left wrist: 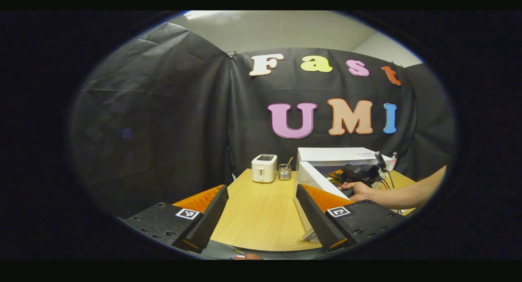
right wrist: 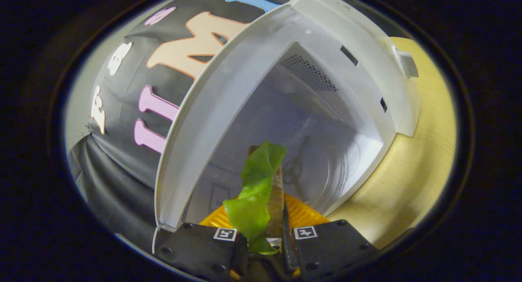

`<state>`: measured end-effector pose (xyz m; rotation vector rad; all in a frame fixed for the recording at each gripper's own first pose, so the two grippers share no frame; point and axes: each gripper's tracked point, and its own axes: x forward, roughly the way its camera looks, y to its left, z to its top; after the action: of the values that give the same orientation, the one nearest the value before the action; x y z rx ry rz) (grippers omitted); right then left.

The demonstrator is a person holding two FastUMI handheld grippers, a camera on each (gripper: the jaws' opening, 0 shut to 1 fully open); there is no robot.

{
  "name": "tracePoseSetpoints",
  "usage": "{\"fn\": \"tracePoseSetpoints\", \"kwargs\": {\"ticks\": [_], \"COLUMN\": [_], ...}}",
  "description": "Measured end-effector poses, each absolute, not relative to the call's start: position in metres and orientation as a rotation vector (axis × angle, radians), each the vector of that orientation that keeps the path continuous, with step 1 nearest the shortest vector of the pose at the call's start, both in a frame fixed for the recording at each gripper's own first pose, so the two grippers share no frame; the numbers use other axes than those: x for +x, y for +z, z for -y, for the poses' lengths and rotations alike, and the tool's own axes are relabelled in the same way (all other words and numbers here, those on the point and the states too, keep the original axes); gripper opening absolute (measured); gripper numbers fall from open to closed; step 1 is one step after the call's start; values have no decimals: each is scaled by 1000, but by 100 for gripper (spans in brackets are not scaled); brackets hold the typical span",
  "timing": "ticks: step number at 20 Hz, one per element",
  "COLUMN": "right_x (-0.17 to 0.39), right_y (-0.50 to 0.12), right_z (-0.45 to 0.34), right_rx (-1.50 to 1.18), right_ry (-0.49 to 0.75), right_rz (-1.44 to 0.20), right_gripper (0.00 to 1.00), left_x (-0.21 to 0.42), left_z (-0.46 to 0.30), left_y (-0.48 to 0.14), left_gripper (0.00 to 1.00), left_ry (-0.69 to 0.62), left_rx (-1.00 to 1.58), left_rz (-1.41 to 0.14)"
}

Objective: Open the microwave oven with the left hand, put the food in, and close the microwave oven.

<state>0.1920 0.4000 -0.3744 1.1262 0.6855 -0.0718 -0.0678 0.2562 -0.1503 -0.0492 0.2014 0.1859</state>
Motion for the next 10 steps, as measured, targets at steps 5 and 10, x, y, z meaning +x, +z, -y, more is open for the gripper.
{"fn": "tracePoseSetpoints", "kwargs": {"ticks": [5,10], "right_x": [209,220], "right_y": [-390,-403], "right_z": [-411,-422], "right_rx": [1155,1176], "right_ry": [-116,-131], "right_rz": [-665,-670], "right_gripper": [36,36], "left_x": [-73,-74], "left_z": [-268,-271], "left_y": [-158,-160], "left_gripper": [98,97], "left_ry": [217,233], "left_rx": [-44,-66], "left_rz": [-231,-239]}}
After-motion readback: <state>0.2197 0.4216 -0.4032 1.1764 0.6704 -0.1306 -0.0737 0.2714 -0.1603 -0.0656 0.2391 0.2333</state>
